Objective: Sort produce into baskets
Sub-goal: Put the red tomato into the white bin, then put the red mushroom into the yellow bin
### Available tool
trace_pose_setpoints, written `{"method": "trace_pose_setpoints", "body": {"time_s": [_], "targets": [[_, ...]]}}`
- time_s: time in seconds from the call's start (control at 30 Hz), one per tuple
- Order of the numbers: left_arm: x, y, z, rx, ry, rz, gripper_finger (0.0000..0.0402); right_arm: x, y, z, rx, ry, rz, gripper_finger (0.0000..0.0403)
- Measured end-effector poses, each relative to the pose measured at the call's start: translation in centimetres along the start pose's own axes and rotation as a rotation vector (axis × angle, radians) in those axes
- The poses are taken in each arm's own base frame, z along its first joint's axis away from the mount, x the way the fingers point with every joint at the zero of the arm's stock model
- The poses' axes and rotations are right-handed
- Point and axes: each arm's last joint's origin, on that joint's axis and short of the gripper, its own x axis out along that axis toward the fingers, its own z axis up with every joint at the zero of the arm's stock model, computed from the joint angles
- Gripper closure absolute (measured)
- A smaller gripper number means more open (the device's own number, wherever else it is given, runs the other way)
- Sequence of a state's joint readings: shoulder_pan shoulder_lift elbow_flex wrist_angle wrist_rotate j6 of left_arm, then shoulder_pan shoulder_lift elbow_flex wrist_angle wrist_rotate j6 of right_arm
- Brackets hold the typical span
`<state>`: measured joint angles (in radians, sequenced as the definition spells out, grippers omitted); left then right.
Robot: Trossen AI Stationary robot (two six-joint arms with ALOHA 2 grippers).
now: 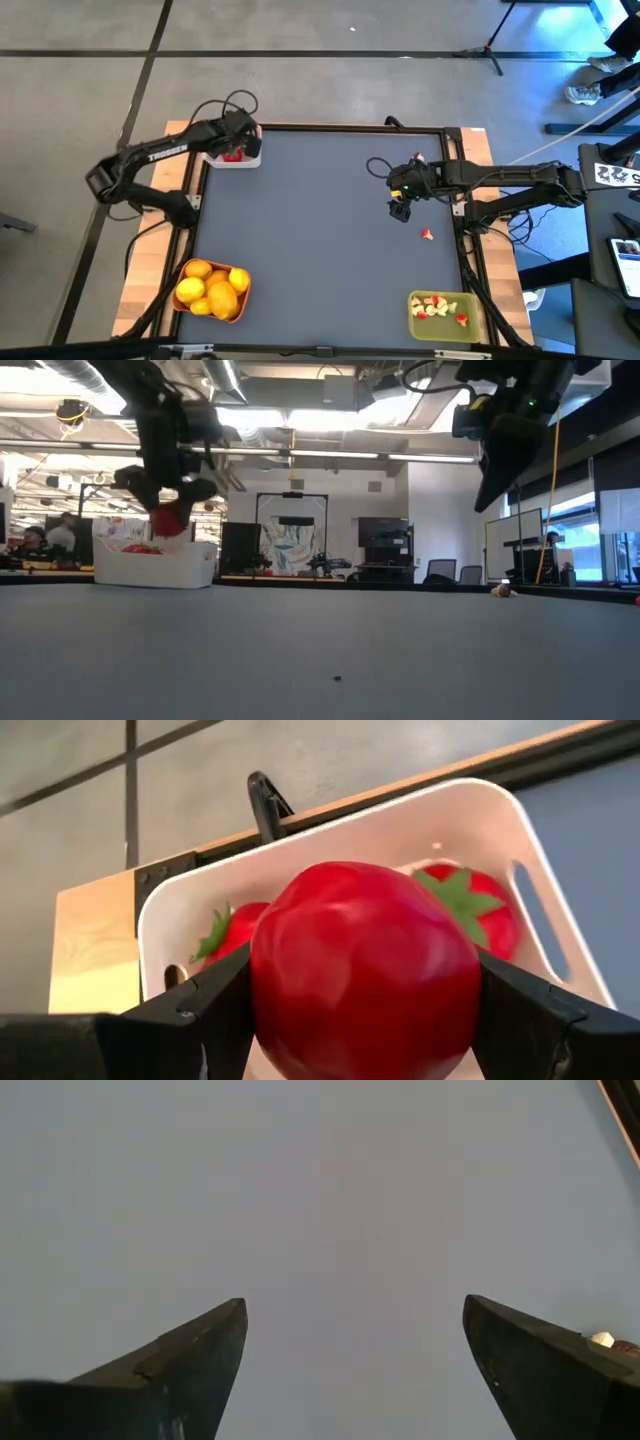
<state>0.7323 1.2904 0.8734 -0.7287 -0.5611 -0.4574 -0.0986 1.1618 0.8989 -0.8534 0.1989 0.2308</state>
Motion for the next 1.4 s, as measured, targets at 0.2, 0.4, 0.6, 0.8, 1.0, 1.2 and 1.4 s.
{"method": "trace_pose_setpoints", "body": {"time_s": [0.2, 0.4, 0.6, 0.8, 1.0, 1.2, 1.4], "targets": [[2.1, -0.3, 0.5, 0.007, 0.025, 0.035, 0.0121, 0.0, 0.0, 0.1, 0.004, -0.012, 0.003, 0.0034], [3.0, -0.4, 0.7, 0.0, 0.029, 0.046, 0.0098, 0.0, 0.1, 0.4, 0.012, -0.042, 0.019, 0.0034], [3.5, 0.4, 0.9, 0.0, 0.045, 0.062, 0.0023, 0.0, 0.1, 0.4, 0.012, -0.041, 0.019, 0.0034], [3.4, 0.4, 0.5, 0.019, 0.083, 0.061, 0.001, 0.0, 0.1, 0.4, 0.012, -0.041, 0.019, 0.0034], [2.7, -0.8, 0.2, 0.099, 0.118, -0.069, 0.0013, 0.0, 0.1, 0.4, 0.017, -0.042, 0.015, 0.0034], [0.4, -2.7, 0.4, 0.135, 0.073, -0.201, 0.0013, 0.0, -0.4, 0.3, 0.048, -0.045, -0.079, 0.0034], [-1.5, -3.1, 0.2, 0.157, 0.018, -0.253, 0.0013, 0.2, -1.7, 0.1, 0.108, 0.0, -0.131, 0.0034]]}}
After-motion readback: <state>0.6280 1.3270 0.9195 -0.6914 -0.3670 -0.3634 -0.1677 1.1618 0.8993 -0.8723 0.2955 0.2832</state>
